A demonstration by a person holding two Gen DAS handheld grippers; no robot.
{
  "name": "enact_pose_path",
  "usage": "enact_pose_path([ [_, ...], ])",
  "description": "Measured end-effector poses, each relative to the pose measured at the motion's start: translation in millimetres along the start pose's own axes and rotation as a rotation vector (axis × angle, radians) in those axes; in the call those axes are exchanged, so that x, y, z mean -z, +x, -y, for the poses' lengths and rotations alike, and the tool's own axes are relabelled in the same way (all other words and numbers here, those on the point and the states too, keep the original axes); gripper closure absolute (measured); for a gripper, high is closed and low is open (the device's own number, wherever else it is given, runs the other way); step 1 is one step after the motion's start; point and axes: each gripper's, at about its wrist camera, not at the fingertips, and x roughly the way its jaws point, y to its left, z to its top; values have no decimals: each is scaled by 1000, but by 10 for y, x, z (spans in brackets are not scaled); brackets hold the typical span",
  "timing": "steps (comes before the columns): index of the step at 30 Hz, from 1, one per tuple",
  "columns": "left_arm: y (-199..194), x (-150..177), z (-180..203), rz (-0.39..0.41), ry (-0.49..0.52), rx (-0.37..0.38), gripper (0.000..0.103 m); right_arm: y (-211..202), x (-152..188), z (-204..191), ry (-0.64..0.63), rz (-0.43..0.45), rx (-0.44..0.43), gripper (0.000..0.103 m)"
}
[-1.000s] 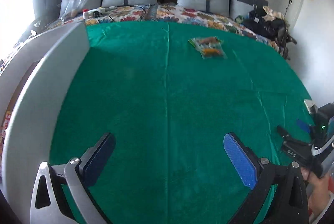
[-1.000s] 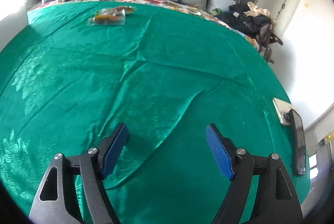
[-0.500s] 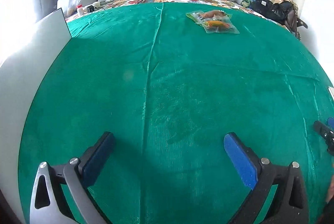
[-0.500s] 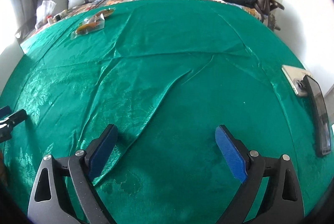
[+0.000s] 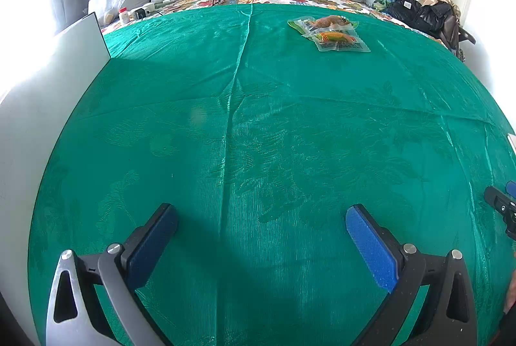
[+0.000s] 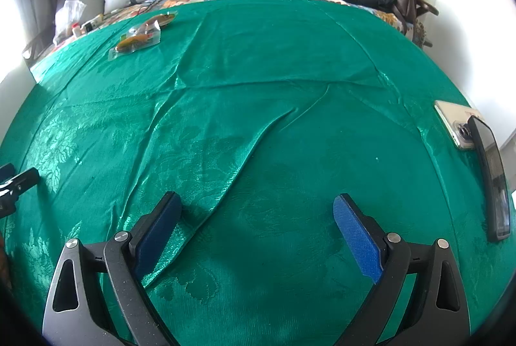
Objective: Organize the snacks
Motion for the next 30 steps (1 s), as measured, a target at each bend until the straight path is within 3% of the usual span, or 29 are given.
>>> enact_pose_path([
  [30, -3, 4, 0, 1, -1, 0, 0, -1, 2, 2, 1, 0, -2, 5],
])
